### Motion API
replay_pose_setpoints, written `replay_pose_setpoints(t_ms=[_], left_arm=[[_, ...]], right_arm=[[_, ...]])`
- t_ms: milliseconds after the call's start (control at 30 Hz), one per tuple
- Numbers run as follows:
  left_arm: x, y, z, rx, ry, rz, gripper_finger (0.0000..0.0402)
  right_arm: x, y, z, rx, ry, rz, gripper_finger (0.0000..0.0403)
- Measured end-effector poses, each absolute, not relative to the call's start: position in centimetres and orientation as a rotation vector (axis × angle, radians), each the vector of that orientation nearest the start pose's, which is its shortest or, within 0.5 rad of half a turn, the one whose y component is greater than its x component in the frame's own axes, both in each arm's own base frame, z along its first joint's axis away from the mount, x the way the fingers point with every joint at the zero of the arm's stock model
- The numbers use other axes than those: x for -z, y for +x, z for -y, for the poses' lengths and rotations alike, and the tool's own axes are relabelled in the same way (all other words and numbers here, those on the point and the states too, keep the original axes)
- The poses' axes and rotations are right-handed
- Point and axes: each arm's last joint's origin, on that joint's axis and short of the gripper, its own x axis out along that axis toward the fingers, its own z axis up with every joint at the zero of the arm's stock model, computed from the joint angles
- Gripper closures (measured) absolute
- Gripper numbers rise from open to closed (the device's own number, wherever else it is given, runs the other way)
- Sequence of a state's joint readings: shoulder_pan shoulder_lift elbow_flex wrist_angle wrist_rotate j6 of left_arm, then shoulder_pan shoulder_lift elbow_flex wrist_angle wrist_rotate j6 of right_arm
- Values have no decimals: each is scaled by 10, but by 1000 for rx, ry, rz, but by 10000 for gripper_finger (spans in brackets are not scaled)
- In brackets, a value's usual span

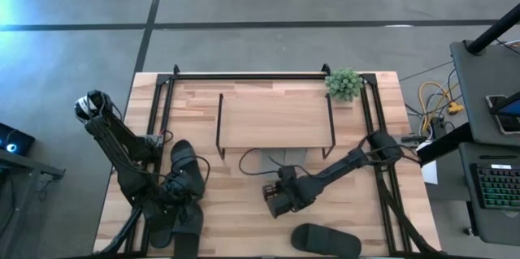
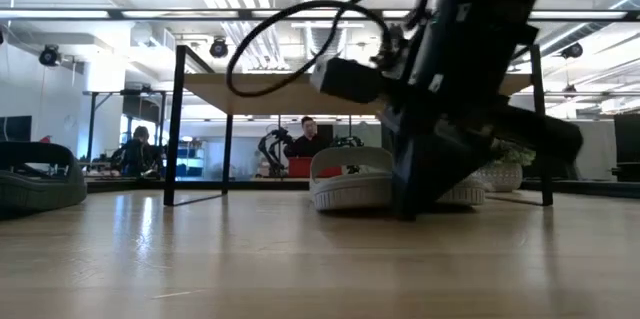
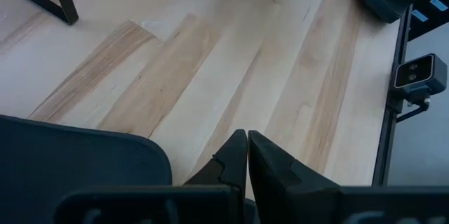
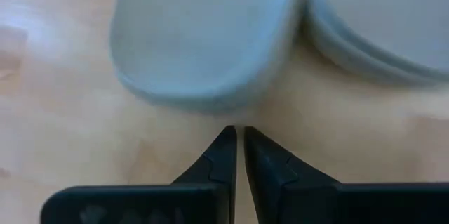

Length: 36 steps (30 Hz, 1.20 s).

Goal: Pick and place slides into the shelf
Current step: Adjust the gray slippers under the shelf

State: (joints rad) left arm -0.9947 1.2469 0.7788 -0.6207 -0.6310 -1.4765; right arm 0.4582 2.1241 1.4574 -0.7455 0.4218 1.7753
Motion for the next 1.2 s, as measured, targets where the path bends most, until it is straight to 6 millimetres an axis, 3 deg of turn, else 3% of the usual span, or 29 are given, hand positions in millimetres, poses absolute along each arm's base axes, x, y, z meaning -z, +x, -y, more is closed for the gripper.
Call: replay_pose_setpoints(t_ms=[433, 667, 867, 1000, 1200], left_arm=[[-215, 136, 177, -271, -586, -774, 402], [-215, 136, 177, -270, -586, -774, 402], [-215, 136, 177, -271, -586, -774, 402], [-215, 136, 177, -271, -587, -774, 402], [-215, 136, 177, -271, -586, -773, 402]], right_arm=[[-125, 384, -139, 1101, 866, -709, 380], [-127, 385, -139, 1089, 854, -723, 380], [-144, 378, -172, 1007, 870, -735, 380], [-148, 361, -190, 1078, 878, -743, 380], [-140, 333, -193, 1269, 856, -746, 380]])
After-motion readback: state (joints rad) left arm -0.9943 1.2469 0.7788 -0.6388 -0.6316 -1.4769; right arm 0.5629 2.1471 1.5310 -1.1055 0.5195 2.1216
